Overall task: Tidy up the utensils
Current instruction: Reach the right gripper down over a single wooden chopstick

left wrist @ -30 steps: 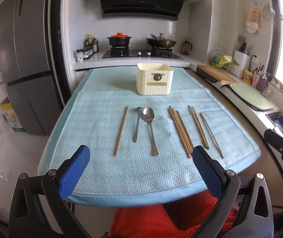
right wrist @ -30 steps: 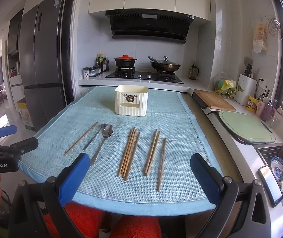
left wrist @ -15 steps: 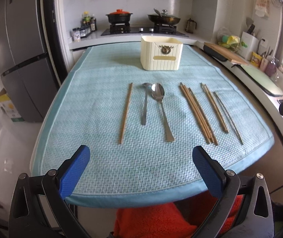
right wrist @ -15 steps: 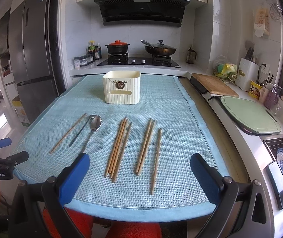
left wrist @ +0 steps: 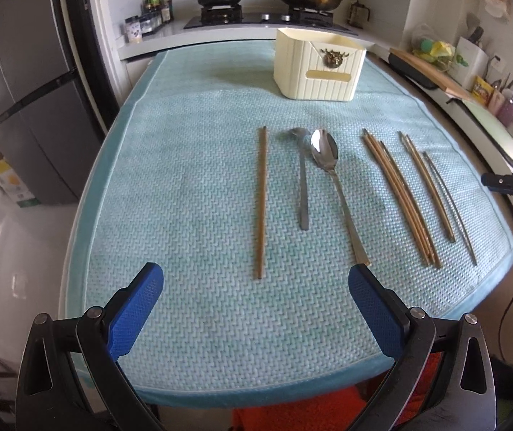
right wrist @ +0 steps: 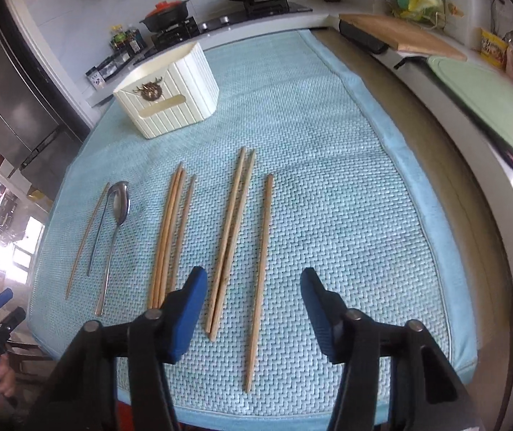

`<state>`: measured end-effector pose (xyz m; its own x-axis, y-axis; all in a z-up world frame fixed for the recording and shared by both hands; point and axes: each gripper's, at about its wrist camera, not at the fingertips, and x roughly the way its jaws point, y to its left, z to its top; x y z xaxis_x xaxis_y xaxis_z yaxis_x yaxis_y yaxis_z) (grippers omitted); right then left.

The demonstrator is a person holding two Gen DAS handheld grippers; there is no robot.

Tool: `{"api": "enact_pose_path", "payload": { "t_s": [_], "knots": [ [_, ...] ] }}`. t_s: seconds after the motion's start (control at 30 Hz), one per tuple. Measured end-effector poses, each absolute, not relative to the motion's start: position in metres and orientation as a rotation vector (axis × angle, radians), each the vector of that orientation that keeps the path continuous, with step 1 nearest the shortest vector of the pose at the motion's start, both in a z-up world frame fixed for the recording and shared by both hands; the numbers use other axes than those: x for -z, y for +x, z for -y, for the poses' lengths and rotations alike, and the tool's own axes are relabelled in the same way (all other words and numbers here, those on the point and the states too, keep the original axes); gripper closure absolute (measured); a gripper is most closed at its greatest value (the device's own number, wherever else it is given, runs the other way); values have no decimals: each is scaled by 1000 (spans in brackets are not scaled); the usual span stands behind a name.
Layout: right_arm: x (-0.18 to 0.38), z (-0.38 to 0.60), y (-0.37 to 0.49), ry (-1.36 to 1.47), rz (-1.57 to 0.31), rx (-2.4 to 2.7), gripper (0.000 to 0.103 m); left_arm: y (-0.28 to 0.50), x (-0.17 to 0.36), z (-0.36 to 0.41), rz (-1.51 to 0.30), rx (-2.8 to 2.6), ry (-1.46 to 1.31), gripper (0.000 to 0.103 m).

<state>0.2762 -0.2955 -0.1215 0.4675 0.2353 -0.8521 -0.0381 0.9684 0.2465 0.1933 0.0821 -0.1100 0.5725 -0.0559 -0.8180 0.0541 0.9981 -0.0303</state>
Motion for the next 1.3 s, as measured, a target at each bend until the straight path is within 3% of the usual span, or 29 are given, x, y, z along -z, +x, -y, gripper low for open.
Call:
{"api": "enact_pose_path", "payload": {
  "t_s": [0.17,0.4,0.7,0.9,1.07,1.2,1.27,1.3],
  "knots": [
    [152,288,332,173,-1165,-171,65,237,105,-98,-980,104,-8,1],
    [188,268,382,43,-1261,-135,72,301,124,-117,-1060,150,-26,1],
    [192,250,395,5,-1285,-141,72,362,158,-96,-1160,206,51,3],
    [189,254,394,0,-1296,-147,73,402,175,-79,-1206,176,112,14],
    [190,255,409,-14,-1346,-136,73,421,191,-70,-1281,164,147,38],
    [191,246,424,-48,-1365,-121,73,425,191,-63,-1289,186,159,46],
    [191,241,431,-73,-1365,-107,77,428,189,-59,-1282,190,161,57],
    [191,239,434,-74,-1362,-108,89,427,188,-57,-1275,193,164,59]
  ]
}}
